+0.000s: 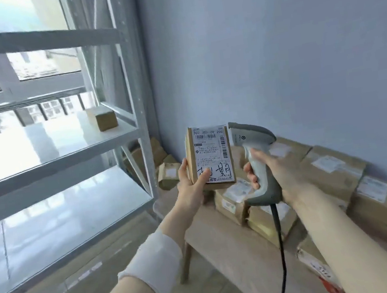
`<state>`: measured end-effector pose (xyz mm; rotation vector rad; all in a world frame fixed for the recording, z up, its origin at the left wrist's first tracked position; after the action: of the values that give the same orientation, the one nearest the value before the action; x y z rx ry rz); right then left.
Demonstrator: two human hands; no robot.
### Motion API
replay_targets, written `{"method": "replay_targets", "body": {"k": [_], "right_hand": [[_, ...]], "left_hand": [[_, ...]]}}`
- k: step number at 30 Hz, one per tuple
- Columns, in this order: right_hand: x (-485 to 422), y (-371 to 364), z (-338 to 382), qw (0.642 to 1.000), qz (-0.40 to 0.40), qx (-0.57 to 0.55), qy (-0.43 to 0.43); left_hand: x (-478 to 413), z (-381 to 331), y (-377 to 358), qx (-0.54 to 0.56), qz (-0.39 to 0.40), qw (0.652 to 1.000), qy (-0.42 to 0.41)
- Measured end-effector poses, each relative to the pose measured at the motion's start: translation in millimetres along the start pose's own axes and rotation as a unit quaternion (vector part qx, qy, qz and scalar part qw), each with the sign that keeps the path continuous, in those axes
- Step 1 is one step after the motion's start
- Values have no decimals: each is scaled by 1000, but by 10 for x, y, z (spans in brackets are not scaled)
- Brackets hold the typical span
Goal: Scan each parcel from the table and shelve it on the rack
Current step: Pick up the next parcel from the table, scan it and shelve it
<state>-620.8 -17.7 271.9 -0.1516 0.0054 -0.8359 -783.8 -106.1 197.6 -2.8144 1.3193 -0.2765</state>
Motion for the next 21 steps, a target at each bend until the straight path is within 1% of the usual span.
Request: {"method": "replay_targets", "body": {"k": [3,6,10,13,16,21], "right_hand": [[-388,-770,-57,999,47,-14,-3],[-753,-1413,-123,997,72,-11,-8],[-1274,-2142,-201,994,112,1,-18],[-1654,-2596,-214,990,138,1,-14],[-2062,-2990,-197,984,172,-32,-17],[-2831,-3423,-156,978,199,-66,-23]], "left_hand": [[-201,-110,777,-9,-55,998,3],[-412,-93,1455,-2,-107,994,15],[-695,-129,2189,24,-151,988,34],[-929,-245,2597,33,-175,983,44],[-1221,-434,2916,39,-192,980,36],[-1811,-648,3404,36,-227,972,38]]}}
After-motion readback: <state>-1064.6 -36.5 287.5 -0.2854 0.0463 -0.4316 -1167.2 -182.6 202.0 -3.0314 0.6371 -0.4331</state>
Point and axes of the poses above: each hand's wrist, its own x-axis away from the middle knuckle, its own y-axis out of the back of the hand, z = x × y, the point moved 7 cm from there along -x, towards the middle knuckle, and after that the axes turned 7 degrees about y, right-handed, at the moved point
